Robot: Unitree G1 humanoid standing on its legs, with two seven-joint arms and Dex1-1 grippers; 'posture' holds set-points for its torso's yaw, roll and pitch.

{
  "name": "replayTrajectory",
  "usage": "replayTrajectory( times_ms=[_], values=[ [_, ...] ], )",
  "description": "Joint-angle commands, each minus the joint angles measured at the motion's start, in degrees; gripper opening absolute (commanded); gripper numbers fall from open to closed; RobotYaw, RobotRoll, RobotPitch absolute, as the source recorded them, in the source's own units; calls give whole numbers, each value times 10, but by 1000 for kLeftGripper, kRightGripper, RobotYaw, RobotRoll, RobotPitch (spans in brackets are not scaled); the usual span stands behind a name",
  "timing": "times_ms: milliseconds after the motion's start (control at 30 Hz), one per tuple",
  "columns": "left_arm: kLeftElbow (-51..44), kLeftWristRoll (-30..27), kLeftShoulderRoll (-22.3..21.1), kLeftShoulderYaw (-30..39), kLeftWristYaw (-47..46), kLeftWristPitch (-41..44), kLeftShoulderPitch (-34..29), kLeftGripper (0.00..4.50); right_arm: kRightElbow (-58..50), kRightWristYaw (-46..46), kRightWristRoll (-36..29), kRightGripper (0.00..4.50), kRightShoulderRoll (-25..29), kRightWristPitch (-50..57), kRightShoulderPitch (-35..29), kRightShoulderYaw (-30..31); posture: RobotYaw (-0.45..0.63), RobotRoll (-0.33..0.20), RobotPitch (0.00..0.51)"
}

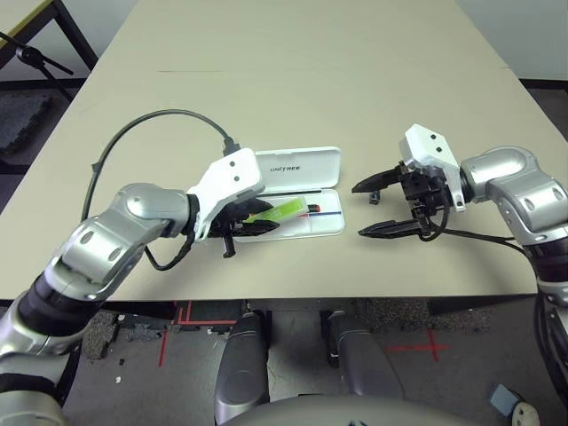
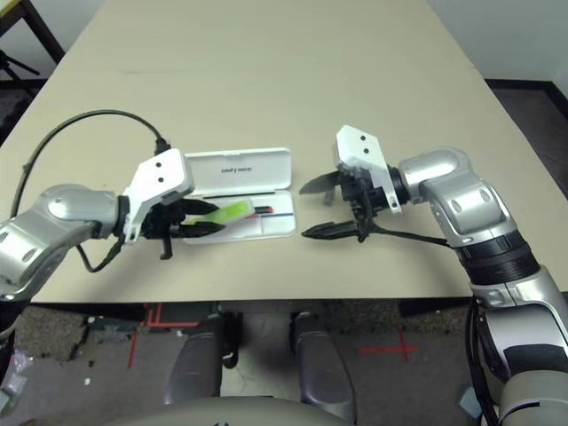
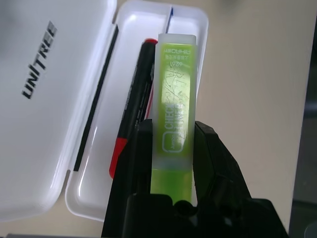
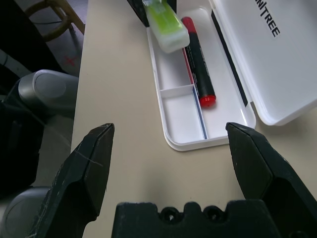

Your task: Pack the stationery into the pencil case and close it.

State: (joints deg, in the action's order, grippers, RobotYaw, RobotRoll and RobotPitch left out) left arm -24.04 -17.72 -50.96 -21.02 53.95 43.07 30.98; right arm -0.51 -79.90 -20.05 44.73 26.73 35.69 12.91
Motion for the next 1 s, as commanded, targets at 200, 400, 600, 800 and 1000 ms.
replayTrajectory(
  times_ms=[200,400,600,800,1000],
  values=[
    [49,72,9,-45,41,-42,21,1081,-29,13,-2,4500,11,10,-20,-12,-18,0,195],
    [65,97,19,-47,54,-56,23,2548,-36,20,-3,4500,13,12,-26,-14,-23,0,196],
    [56,93,36,-34,61,-48,23,4471,-41,24,-3,4500,15,12,-34,-16,-26,0,202],
    [15,41,22,48,66,-36,1,4471,-33,25,-2,4500,31,16,-35,-22,-19,0,206],
    [-35,-44,-30,188,98,-37,-52,4471,-19,59,-3,4500,34,20,-37,-55,-6,0,207]
  ],
)
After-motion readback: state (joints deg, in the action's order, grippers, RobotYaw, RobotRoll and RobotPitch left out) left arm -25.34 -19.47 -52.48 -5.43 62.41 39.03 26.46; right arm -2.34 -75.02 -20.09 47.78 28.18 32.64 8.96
